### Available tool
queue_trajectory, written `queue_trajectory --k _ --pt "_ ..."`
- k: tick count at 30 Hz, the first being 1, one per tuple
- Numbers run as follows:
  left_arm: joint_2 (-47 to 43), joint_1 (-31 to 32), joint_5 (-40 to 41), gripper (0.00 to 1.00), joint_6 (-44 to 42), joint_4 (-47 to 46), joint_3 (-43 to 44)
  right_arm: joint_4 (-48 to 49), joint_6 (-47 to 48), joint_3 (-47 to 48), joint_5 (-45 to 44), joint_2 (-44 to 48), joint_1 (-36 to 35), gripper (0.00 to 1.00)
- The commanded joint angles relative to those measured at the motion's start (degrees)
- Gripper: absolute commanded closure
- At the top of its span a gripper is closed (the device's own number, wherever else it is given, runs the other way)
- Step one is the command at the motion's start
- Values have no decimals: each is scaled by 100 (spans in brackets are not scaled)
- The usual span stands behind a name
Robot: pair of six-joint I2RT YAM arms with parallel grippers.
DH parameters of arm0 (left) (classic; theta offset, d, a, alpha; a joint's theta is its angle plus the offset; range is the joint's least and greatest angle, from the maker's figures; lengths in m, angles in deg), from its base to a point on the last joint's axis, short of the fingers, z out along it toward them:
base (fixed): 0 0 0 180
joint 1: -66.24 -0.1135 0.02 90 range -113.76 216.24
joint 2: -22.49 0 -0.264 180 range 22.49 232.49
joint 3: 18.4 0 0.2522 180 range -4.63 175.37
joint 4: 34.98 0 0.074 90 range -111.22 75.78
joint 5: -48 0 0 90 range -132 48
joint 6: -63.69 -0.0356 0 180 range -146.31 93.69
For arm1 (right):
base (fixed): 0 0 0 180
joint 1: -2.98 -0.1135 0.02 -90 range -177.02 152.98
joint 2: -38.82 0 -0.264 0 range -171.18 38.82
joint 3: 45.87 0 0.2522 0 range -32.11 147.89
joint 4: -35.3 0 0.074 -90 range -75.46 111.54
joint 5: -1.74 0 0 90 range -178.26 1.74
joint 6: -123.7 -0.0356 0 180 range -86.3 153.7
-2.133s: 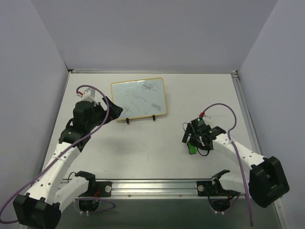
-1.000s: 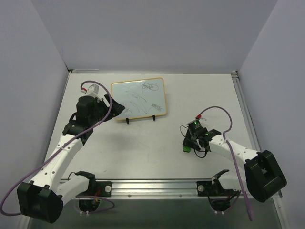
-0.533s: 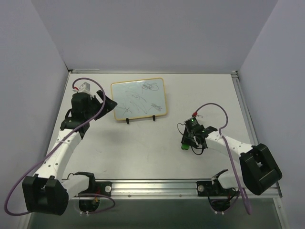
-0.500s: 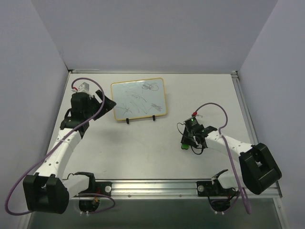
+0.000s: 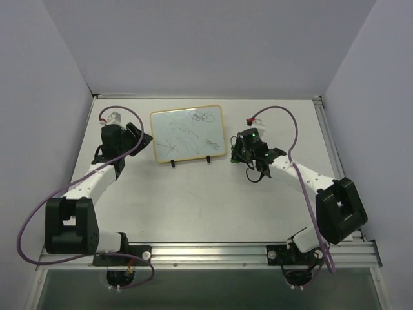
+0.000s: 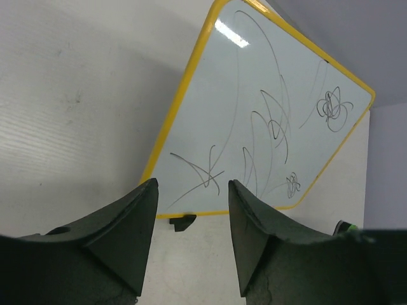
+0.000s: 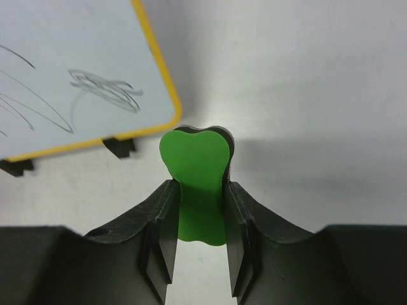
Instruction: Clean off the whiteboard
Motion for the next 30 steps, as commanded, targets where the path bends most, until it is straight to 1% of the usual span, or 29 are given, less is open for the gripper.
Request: queue_trajectory --k 1,2,4,5,6,7,10,11,14,18,21,24,25,28,30 --pt "402 -116 -153 44 -211 -1155 -174 866 440 488 -249 -528 -70 92" --pt "544 -142 -363 44 -255 -1496 -192 964 562 602 -214 -653 -79 92" --pt "973 -204 -522 44 -282 -1797 -201 1191 678 980 -240 -1064 -105 93" --pt "1132 -204 -714 43 -247 -2294 -218 1306 800 1086 -249 -1189 -123 93" --pt "1290 -204 -1003 43 -203 -2499 -201 1429 871 1261 -275 -1303 -140 93" --pt "1623 -361 -1154 43 -177 -2623 -79 1639 924 1350 -336 -1504 -227 93" --pt "2195 -380 -1620 44 -54 -3018 115 2000 1170 1709 -582 -1917 -377 94" --pt "2276 -380 -1683 45 16 -3472 72 2045 1196 1815 -617 -1998 -404 94" --pt "2461 -380 -1876 49 228 -4072 19 2195 1346 2132 -626 -2297 -474 94" --pt "2680 -389 -2148 49 184 -4066 264 2160 1425 2484 -749 -2709 -492 93" --pt "2821 -406 -2307 50 202 -4224 283 2177 1460 2599 -846 -2833 -518 93" --pt "2900 -433 -2395 52 167 -4303 248 2134 1504 2643 -1197 -2904 -571 94" --pt "2935 -433 -2404 54 132 -4312 230 2151 1556 2625 -1398 -2895 -615 94" --pt "3058 -441 -2509 61 35 -4277 256 2116 1697 2660 -1602 -3017 -668 94" --pt "3181 -433 -2675 67 61 -4610 204 2133 1750 2695 -1769 -3114 -720 95"
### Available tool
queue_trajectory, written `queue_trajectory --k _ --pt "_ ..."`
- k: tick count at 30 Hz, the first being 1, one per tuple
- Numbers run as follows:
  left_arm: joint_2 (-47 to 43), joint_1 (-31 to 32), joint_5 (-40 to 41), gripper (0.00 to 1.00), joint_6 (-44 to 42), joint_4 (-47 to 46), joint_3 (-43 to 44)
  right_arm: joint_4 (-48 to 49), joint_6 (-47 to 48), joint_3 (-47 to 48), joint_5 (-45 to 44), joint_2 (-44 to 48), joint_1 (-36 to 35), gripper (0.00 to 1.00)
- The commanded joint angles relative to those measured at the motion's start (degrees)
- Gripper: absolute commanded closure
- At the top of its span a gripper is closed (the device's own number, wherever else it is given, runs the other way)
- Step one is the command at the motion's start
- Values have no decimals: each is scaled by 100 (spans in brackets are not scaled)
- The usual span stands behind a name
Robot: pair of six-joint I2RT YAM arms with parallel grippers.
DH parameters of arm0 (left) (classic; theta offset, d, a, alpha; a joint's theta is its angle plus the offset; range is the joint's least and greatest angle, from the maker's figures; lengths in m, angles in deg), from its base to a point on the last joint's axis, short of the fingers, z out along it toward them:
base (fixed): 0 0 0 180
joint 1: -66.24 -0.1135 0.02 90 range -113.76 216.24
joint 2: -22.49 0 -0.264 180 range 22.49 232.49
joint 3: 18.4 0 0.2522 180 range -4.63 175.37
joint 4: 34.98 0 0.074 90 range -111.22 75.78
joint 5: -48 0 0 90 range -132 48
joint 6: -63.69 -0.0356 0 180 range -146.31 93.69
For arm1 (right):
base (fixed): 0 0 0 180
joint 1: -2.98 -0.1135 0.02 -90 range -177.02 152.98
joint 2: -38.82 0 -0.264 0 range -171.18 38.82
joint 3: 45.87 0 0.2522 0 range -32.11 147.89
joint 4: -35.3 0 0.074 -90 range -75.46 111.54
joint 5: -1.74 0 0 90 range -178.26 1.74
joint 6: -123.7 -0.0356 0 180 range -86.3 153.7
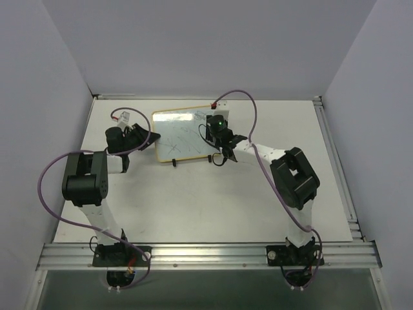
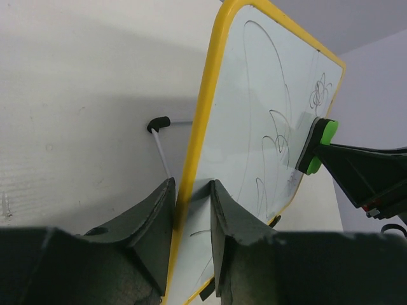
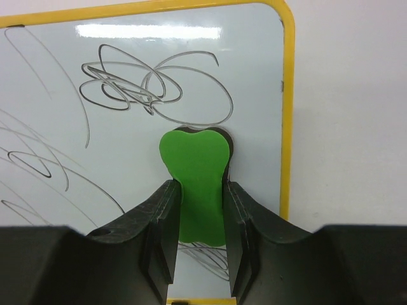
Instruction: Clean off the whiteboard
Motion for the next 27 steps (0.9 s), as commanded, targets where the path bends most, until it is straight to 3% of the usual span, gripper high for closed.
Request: queue_trajectory --k 1,9,18,27 --pt "202 -4 -412 68 -72 -691 79 129 220 212 -637 -230 -124 96" --pt "220 -4 -430 78 -230 -745 -18 -64 308 888 -927 -773 -650 96" --pt "282 -13 -438 81 -204 -894 -79 -512 150 2144 -857 -1714 -1433 97" --pt "273 -66 -394 82 -134 -1009 -176 -179 36 1409 -1121 -1162 -1206 99"
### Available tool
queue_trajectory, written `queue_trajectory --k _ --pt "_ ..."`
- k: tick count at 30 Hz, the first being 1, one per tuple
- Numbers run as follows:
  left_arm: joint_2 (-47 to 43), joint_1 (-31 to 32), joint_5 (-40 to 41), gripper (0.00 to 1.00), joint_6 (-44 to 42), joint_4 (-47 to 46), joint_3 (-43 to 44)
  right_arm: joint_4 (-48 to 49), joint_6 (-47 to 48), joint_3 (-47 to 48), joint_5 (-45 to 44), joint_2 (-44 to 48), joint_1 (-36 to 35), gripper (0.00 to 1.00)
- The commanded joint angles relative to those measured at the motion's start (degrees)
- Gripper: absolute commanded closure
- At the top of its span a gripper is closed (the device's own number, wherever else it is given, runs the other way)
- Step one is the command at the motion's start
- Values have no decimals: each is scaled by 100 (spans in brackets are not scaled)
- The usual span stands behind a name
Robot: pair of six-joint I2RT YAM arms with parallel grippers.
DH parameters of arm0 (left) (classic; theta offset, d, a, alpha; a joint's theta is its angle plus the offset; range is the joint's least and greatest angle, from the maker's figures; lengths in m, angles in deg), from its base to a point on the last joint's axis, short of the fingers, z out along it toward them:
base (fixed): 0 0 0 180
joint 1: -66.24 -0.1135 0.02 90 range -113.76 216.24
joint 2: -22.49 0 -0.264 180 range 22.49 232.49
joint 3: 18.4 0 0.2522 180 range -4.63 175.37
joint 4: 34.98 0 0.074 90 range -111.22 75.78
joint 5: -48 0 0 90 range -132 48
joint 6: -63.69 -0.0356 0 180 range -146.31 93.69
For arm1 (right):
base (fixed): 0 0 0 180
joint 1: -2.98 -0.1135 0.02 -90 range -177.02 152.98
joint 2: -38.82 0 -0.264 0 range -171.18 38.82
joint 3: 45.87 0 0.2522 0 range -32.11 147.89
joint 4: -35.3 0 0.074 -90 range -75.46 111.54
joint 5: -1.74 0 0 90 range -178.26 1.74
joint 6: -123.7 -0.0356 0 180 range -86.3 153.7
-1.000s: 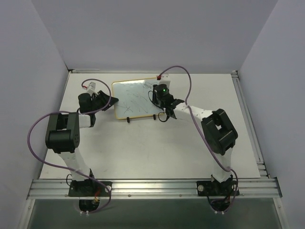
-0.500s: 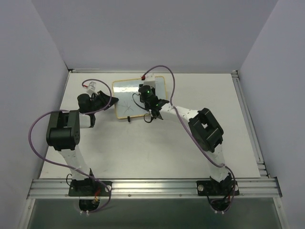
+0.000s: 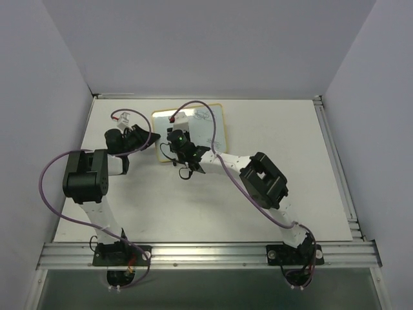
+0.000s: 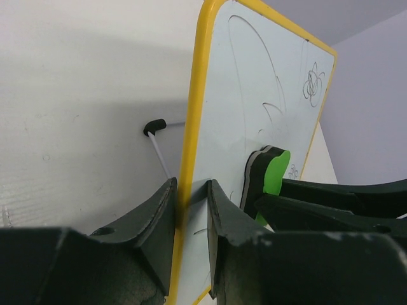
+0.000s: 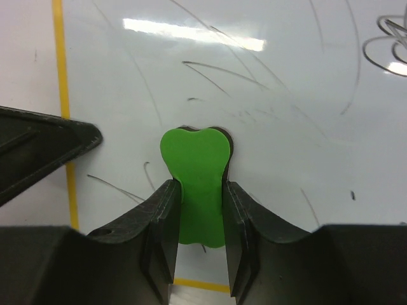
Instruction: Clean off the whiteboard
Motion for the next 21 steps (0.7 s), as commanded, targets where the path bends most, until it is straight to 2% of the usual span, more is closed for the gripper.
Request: queue_trajectory --k 1,7,13,16,21 --pt "61 0 -73 82 2 -337 -41 -128 -86 -611 -292 425 506 99" --pt "70 -9 -100 83 19 -391 -58 232 -192 -1692 -266 1032 1113 99" --pt "87 -9 -108 84 11 -426 -76 259 -131 -1905 -336 1182 1237 99" --pt "79 0 -108 85 11 -426 -76 250 -78 -1739 -414 1033 1062 99" --pt "70 -9 -99 85 11 -417 -76 118 -61 -1046 -450 488 378 99"
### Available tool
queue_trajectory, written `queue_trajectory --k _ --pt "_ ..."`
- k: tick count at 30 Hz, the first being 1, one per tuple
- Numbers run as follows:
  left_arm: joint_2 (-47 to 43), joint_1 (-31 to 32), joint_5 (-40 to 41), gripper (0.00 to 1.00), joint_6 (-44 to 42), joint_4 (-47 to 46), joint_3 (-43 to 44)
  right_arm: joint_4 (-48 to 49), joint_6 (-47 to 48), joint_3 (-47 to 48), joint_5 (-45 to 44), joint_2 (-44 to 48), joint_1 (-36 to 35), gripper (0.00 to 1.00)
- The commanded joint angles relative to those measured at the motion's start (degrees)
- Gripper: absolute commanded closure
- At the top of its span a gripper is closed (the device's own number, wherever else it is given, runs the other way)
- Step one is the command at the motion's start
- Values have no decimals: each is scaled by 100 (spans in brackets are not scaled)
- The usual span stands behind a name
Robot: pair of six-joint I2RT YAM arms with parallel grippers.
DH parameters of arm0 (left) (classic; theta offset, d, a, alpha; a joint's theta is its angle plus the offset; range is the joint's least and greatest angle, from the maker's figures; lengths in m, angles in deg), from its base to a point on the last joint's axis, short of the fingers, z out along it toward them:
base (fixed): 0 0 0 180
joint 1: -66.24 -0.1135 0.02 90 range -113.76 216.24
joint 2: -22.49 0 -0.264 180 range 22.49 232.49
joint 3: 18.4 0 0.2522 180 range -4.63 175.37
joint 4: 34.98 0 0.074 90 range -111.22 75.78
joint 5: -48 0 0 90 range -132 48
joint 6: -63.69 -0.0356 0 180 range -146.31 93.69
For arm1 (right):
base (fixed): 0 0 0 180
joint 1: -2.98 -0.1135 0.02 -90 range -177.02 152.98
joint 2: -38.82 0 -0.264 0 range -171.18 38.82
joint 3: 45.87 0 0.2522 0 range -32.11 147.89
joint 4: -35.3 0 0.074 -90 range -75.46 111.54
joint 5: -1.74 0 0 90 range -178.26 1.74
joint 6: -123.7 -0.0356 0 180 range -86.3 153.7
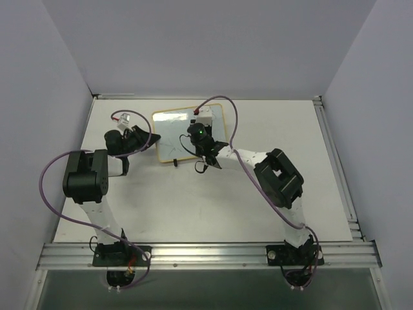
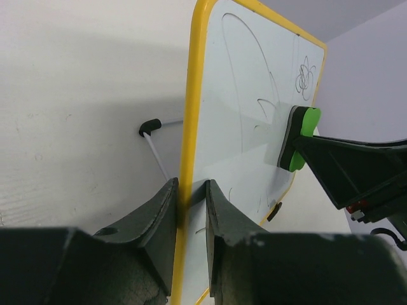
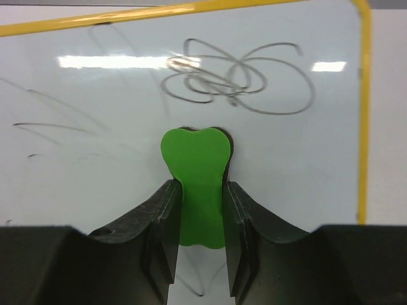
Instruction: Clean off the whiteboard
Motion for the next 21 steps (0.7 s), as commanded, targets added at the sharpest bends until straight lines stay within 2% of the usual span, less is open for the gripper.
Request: queue_trajectory --k 1,6,9,15,21 --pt "33 4 34 85 -42 -183 -15 -415 73 510 -77 -546 -535 100" --pt "-11 4 51 85 -50 -148 -41 -547 108 1213 -68 -1030 -984 100" --pt "-29 4 51 85 -51 -157 -59 -503 12 1197 -6 -1048 -1020 100" --pt "-38 4 86 85 -51 -157 -76 -196 -41 407 -165 -609 -836 100" --pt "-20 4 69 85 -51 -157 -59 33 -190 -630 -182 -91 -274 100"
